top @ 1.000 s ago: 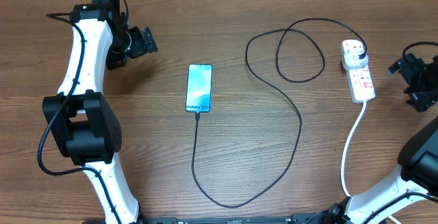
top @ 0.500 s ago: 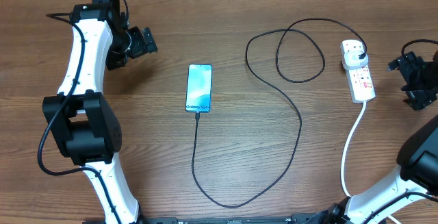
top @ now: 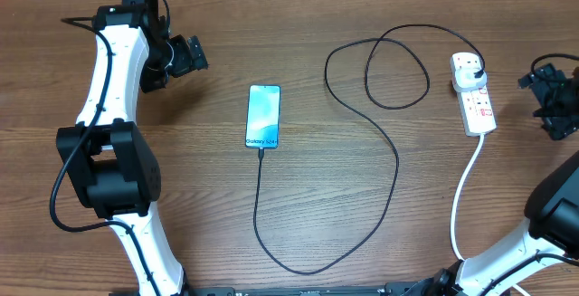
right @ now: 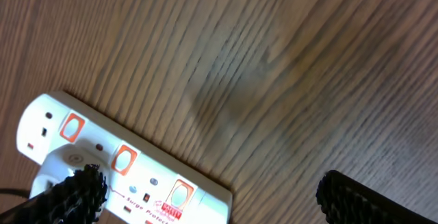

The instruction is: Plug charger to phone and switch on socket

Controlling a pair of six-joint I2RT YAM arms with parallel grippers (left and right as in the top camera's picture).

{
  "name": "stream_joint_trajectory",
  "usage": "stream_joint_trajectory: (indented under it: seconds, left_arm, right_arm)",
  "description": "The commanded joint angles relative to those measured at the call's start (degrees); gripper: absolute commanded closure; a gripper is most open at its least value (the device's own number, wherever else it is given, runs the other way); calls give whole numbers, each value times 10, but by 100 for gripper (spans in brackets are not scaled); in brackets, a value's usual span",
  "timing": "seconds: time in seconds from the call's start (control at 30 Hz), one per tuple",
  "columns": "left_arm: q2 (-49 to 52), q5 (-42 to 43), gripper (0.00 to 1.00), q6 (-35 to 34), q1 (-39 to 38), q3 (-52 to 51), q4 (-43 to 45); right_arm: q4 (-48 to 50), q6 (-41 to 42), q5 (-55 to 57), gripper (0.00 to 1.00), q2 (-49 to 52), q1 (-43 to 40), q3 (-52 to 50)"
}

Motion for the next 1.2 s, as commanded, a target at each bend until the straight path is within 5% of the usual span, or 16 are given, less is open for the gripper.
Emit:
stream_joint_trajectory:
  seconds: [0.0, 1.17]
  left_arm:
    - [-4, 4, 0, 0, 0, 5, 0]
    - [-4, 4, 0, 0, 0, 4, 0]
  right_arm:
    - [18, -31, 9, 0, -7, 2, -20]
    - [89, -83, -28, 0, 58, 5, -49]
